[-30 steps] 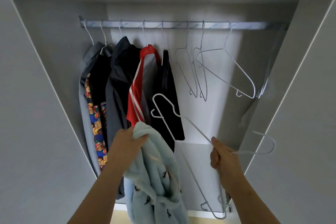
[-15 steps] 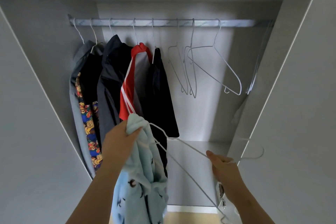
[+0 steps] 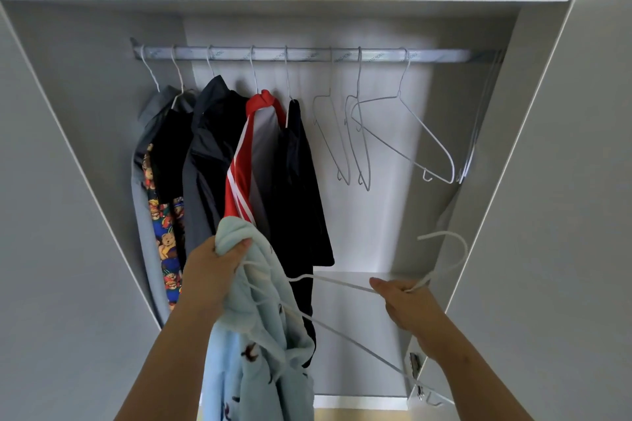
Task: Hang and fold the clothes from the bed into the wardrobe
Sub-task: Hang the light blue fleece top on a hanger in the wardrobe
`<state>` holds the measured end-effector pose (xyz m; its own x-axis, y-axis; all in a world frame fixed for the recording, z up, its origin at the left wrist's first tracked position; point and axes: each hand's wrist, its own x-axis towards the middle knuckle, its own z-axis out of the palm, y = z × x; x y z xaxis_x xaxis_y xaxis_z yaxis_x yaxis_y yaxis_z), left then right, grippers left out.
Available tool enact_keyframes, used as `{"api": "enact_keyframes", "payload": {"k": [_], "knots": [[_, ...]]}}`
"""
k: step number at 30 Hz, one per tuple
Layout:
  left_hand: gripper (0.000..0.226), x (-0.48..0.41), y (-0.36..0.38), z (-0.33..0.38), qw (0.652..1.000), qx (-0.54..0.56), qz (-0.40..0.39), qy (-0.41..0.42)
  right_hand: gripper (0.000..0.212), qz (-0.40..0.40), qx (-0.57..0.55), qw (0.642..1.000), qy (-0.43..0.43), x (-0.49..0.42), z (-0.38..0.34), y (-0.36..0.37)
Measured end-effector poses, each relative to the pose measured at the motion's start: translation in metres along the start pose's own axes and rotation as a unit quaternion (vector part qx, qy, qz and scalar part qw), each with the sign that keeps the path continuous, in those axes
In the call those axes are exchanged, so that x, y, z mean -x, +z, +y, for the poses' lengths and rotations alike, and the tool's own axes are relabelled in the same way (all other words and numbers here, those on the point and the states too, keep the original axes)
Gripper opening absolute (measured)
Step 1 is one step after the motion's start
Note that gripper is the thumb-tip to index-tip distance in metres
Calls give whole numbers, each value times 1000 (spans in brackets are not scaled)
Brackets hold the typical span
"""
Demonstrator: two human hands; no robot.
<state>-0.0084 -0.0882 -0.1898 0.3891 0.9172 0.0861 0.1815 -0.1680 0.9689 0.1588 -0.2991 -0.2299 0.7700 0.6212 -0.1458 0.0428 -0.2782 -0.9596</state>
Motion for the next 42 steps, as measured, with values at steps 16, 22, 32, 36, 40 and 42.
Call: {"api": "enact_keyframes", "payload": {"k": [16, 22, 32, 36, 40, 42], "knots": [[16, 33, 29, 48, 974, -48, -200, 93, 61, -67, 106, 991, -56, 5, -40, 20], [18, 69, 54, 56, 950, 185, -248, -30, 53, -31, -58, 997, -29, 9, -45, 34], [24, 54, 40, 39, 817, -283, -148, 481, 62, 45, -165, 984, -53, 12, -56, 23], [53, 35, 40, 50, 740, -361, -58, 565, 63, 50, -156, 980, -115, 10, -74, 17], [42, 30, 43, 56, 785, -357, -81, 500, 52, 106, -67, 970, -209, 10, -81, 21], [33, 28, 40, 55, 840, -338, -76, 418, 33, 184, -22, 938, -293, 11, -82, 23]]}}
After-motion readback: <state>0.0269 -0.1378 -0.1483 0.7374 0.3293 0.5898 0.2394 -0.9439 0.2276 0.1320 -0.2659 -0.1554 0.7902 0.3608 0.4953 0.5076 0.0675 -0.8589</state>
